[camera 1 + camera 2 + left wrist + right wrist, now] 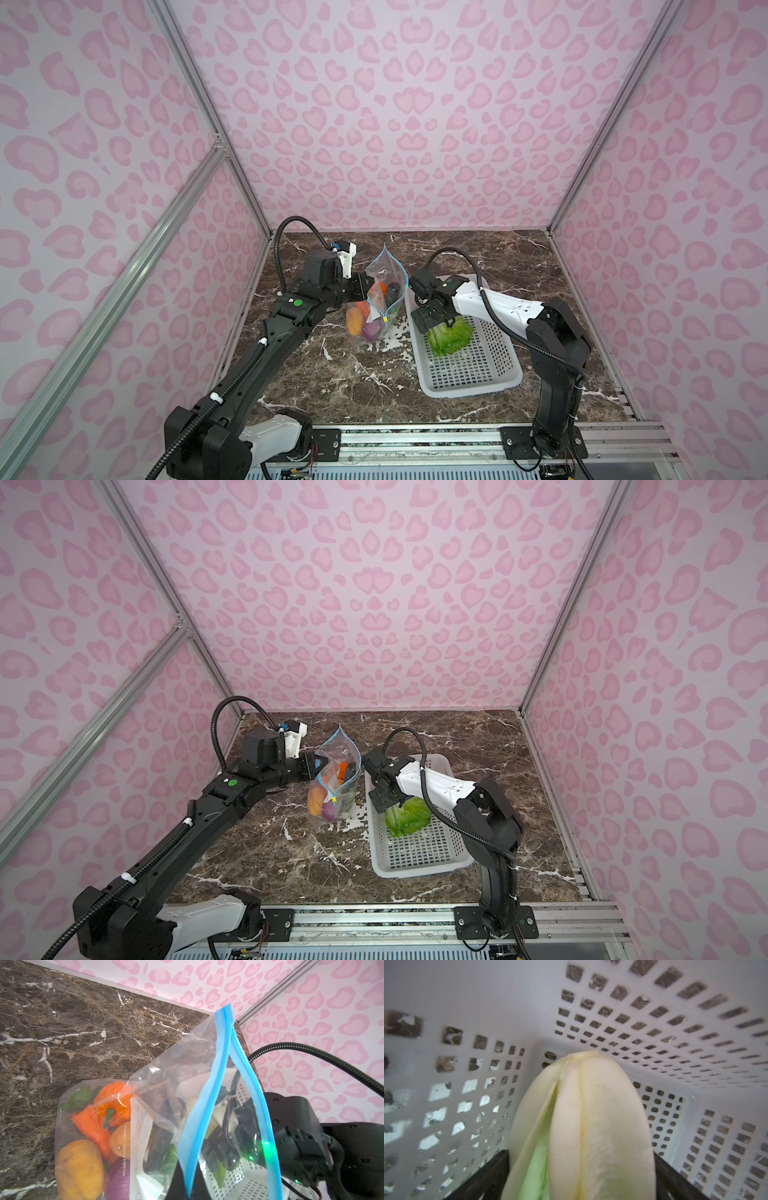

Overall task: Place the food in the zip-top bag and seal the zipper
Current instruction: 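Lower the right gripper around the lettuce top and close on it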

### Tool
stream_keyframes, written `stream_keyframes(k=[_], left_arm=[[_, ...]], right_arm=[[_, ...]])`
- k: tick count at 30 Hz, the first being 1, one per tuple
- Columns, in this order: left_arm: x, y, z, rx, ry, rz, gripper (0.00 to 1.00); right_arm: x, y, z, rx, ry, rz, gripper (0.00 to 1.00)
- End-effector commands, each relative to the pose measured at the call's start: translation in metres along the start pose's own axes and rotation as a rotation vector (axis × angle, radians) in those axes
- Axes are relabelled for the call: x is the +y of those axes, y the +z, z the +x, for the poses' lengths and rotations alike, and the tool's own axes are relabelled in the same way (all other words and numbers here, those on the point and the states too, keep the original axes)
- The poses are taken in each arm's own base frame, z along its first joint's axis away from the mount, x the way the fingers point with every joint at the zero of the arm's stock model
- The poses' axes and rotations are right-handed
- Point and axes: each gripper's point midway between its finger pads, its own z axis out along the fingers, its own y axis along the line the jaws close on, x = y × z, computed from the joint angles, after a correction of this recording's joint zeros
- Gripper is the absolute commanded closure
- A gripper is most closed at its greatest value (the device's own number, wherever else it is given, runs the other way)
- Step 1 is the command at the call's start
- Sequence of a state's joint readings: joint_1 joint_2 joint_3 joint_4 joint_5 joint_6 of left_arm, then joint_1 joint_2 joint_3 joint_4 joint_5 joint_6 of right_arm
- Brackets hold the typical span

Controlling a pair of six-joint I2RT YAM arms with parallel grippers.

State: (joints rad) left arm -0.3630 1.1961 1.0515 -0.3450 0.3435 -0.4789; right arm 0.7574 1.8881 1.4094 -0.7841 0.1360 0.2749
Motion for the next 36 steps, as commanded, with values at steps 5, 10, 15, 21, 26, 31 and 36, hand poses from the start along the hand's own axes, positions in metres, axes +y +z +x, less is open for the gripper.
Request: stream_keyframes(k=[5, 10, 15, 21, 26, 31, 36], left_arm=[[-0.003, -0.002, -0.004, -0.017, 0.010, 0.010, 0.97], [-0.002, 0.000, -0.004, -0.013, 0.008, 0.008, 0.98], [-0.002, 0.000, -0.004, -0.013, 0.008, 0.005, 0.97], [-0.001, 0.000, -0.004, -0.012, 0.006, 0.005, 0.97], [-0.001, 0.001, -0.003, -0.010, 0.006, 0.005, 0.97], [-0.002, -0.001, -0.004, -0.016, 0.009, 0.006, 0.97], [-0.002, -0.002, -0.005, -0.020, 0.010, 0.006, 0.97]], right_arm=[[-0.013, -0.001, 0.024, 0.069, -0.004, -0.058, 0.10], [-0.018, -0.002, 0.022, 0.053, 0.058, -0.158, 0.34], [-0.016, 0.002, 0.025, 0.063, 0.063, -0.197, 0.43], [-0.014, 0.009, 0.033, 0.086, 0.043, -0.169, 0.22], [-0.006, 0.010, 0.035, 0.091, -0.011, -0.148, 0.11], [-0.004, 0.014, 0.038, 0.107, -0.048, -0.099, 0.06], [0.004, 0.005, 0.033, 0.078, -0.035, -0.151, 0.01]])
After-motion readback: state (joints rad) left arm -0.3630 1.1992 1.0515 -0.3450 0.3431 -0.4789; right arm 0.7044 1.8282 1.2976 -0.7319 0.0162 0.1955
